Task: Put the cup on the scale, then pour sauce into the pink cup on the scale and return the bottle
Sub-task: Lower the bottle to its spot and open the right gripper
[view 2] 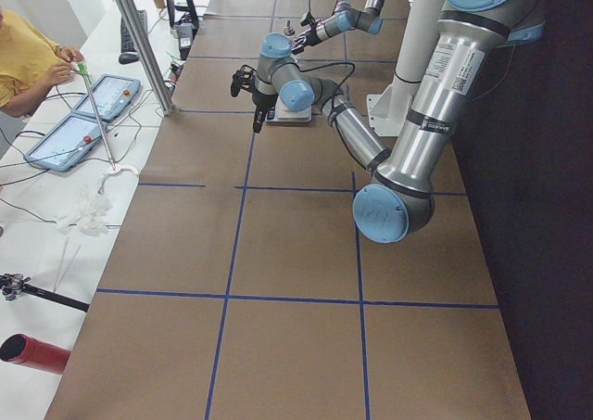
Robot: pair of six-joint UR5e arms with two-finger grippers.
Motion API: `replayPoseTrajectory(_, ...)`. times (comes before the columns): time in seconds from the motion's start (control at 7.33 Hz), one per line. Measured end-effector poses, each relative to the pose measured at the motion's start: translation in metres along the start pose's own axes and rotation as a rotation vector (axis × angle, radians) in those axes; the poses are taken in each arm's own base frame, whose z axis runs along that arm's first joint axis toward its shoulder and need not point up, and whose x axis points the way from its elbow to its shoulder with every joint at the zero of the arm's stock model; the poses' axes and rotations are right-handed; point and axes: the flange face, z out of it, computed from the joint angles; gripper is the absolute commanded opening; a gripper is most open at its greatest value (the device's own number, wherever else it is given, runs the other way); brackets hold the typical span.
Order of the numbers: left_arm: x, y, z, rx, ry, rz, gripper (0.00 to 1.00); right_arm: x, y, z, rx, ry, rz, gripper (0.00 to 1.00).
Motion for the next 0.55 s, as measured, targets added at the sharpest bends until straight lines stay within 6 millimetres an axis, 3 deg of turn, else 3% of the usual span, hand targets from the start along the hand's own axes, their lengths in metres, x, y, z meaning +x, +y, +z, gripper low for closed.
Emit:
replayPoseTrajectory(0.14, 0.0001, -0.0001, -0.0001, 0.000, 0.000, 0.000, 0.54, 0.0001, 0.0010, 0.0008, -0.001, 0.001, -0.001, 0.60)
replayPoseTrajectory(0.27, 0.0002, -0.0001, -0.0002, 0.000, 0.000, 0.000, 0.54, -0.0002, 0.0013, 0.0010, -0.001, 0.001, -0.001, 1.00)
replayPoseTrajectory(0.55, 0.0003, -0.0001, -0.0002, 0.000, 0.000, -0.001, 0.54, -0.0003, 0.0014, 0.0011, -0.001, 0.001, 0.000, 1.00)
